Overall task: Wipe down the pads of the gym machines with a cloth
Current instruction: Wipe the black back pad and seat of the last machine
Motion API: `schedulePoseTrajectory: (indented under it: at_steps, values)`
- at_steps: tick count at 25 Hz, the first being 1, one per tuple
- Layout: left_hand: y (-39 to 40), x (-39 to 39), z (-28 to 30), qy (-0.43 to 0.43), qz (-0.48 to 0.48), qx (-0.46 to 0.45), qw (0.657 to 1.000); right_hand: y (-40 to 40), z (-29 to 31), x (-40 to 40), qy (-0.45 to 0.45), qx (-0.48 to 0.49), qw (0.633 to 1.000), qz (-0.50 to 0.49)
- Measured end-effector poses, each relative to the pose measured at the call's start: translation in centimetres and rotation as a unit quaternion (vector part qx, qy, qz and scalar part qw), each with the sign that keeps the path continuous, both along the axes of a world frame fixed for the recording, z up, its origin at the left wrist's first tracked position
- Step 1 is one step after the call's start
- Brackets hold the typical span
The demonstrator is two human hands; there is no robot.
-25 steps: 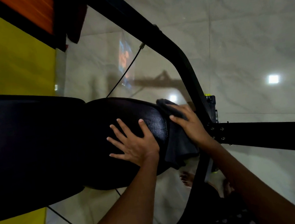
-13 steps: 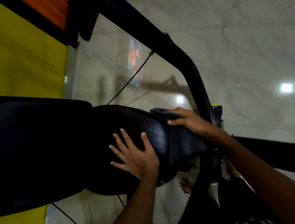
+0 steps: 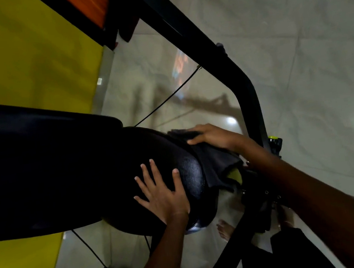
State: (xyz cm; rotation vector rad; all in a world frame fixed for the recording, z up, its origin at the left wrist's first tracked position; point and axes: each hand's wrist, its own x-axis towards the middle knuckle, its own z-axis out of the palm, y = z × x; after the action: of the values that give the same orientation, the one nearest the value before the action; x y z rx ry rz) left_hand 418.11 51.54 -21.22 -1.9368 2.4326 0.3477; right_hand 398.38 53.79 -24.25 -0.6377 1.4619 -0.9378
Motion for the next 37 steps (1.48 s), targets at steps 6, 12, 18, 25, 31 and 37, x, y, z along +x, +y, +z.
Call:
schedulePoseTrajectory:
  at_steps: [6,12,18,25,31,37]
  values:
    - [0.0,-0.4,0.1,-0.012,0.001,0.012,1.000,-1.7,-0.5,0.0,0.003,-0.013,1.000,-0.010]
    - [-0.2,-0.2,0.0,-0.017,-0.001,0.015,1.000,-14.3,-1.5,1.1,0.086,-0.020,0.991,0.104]
    - [-0.1,-0.3,0.1,-0.014,-0.003,0.025,1.000,-9.5,-2.8,1.3,0.101,0.013,0.994,0.048]
    - [-0.6,-0.4,0.7,-0.029,-0.014,0.089,0.995,0.8,3.8,4.3,0.212,0.075,0.972,-0.065]
    - [-3.7,0.8,5.4,-0.081,-0.096,0.282,0.951,6.9,10.2,4.8,0.308,0.133,0.941,-0.028]
    - [1.6,-0.3,13.7,0.019,-0.266,0.324,0.908,12.6,20.6,4.3,0.416,0.143,0.897,-0.042]
